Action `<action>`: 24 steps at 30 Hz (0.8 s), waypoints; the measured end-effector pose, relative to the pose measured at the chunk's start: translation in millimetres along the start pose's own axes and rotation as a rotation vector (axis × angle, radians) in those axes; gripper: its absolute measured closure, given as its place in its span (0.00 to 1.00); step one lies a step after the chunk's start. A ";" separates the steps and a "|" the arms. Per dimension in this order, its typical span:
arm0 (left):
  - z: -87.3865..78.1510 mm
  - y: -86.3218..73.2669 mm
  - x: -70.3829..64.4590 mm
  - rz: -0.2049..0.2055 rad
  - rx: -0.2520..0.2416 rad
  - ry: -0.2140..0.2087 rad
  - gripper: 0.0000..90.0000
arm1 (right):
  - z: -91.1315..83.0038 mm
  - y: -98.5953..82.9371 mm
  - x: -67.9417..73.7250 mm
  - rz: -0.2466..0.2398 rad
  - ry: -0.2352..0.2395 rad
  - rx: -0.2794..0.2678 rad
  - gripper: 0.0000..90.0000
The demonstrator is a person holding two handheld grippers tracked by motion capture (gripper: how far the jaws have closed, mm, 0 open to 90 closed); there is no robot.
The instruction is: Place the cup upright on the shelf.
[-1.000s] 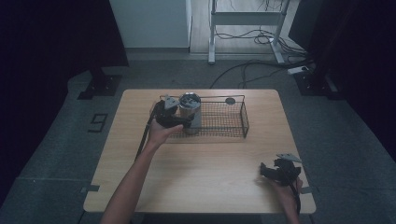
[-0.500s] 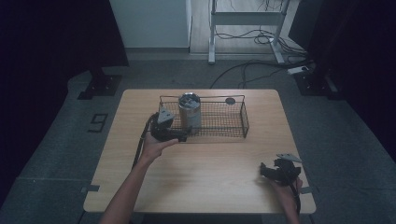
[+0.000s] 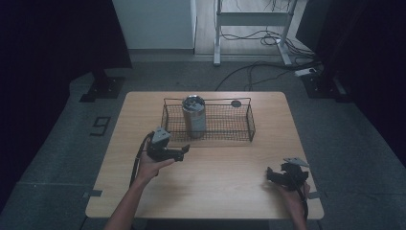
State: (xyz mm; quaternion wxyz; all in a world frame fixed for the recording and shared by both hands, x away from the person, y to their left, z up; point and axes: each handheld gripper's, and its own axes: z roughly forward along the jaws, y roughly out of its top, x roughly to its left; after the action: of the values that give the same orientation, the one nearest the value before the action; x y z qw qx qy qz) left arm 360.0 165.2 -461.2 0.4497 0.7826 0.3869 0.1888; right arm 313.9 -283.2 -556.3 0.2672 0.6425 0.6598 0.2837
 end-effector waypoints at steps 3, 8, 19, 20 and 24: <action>-2.6 -10.1 -3.1 0.006 0.011 0.002 0.05 | 0.0 0.0 0.0 0.000 0.000 0.000 0.02; -6.2 -26.6 -6.6 -0.003 0.037 0.005 0.05 | 0.0 0.0 0.1 0.000 -0.001 0.000 0.02; -1.1 -50.7 -16.4 0.016 0.106 0.013 0.05 | 0.0 0.0 0.1 0.000 -0.001 0.000 0.02; -0.8 -51.6 -16.9 0.012 0.106 0.012 0.06 | 0.0 0.0 0.1 0.001 -0.001 0.000 0.02; -1.7 -52.1 -17.6 0.007 0.099 0.012 0.06 | 0.0 0.0 0.1 0.000 -0.001 0.000 0.02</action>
State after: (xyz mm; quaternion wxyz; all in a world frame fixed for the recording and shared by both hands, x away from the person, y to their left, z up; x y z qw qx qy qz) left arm 325.2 167.9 -503.7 0.4075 0.8040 0.3956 0.1760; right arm 314.0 -283.1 -556.3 0.2674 0.6427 0.6596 0.2836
